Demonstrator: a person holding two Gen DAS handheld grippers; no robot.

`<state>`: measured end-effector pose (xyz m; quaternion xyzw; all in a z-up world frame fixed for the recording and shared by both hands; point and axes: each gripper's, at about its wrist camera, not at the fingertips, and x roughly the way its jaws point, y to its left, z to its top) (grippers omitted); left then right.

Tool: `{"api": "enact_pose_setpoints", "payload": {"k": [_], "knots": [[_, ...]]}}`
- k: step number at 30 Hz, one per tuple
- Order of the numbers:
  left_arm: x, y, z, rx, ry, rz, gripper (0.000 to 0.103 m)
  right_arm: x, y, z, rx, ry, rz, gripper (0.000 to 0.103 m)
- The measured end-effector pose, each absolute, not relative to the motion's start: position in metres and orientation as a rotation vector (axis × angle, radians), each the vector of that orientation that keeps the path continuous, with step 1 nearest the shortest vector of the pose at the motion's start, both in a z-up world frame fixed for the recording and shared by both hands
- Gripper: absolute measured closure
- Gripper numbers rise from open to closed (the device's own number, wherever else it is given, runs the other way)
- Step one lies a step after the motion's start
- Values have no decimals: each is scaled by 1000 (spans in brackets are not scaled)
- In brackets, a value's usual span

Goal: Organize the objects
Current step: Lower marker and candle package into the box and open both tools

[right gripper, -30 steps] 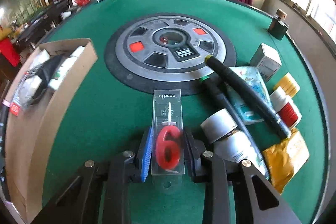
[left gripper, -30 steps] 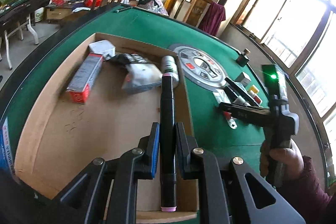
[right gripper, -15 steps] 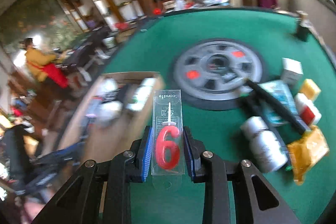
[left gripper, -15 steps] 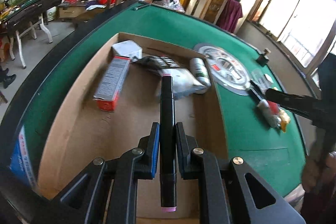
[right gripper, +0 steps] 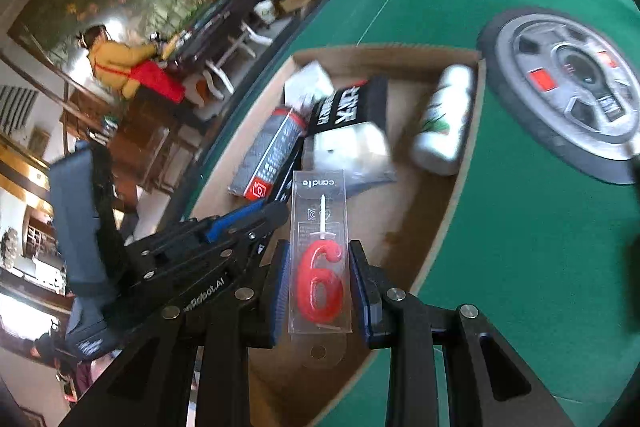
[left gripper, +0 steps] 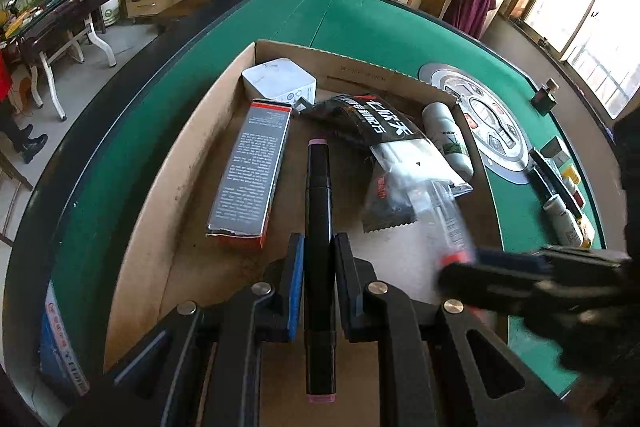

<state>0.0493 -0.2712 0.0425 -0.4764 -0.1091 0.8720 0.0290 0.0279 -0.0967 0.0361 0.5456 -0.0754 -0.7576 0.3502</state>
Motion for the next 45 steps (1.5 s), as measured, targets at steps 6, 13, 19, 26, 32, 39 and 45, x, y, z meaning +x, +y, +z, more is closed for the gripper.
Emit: {"api": "enact_pose_setpoints", "payload": {"k": [6,13,19,26,32,39,45], "knots": [[56,-283,46,-1441,-402,2724,85,18,-126,24,1448,-153,-1979,72],[77,-309,61,-1363,-521,2795,43,1,-138,17,1468,-159,-1960,72],[97,-317,77,-1264,-596,2841,36,-9,-142,11,1504,-209,-1889,69],[105,-315,84,-1221,-615,2852,33,-11,-125,31,1453,-225,-1881,55],[110,-310,83,-1203,-637,2840,33,-9,-99,41,1407,-308,-1931,47],[113,-309,80,-1221,-630,2813,33,-21,-99,45,1424,-267,-2055,46],[113,-317,75,-1219,-649,2807,33,-11,-68,85,1275,-249,-2278,43]]}}
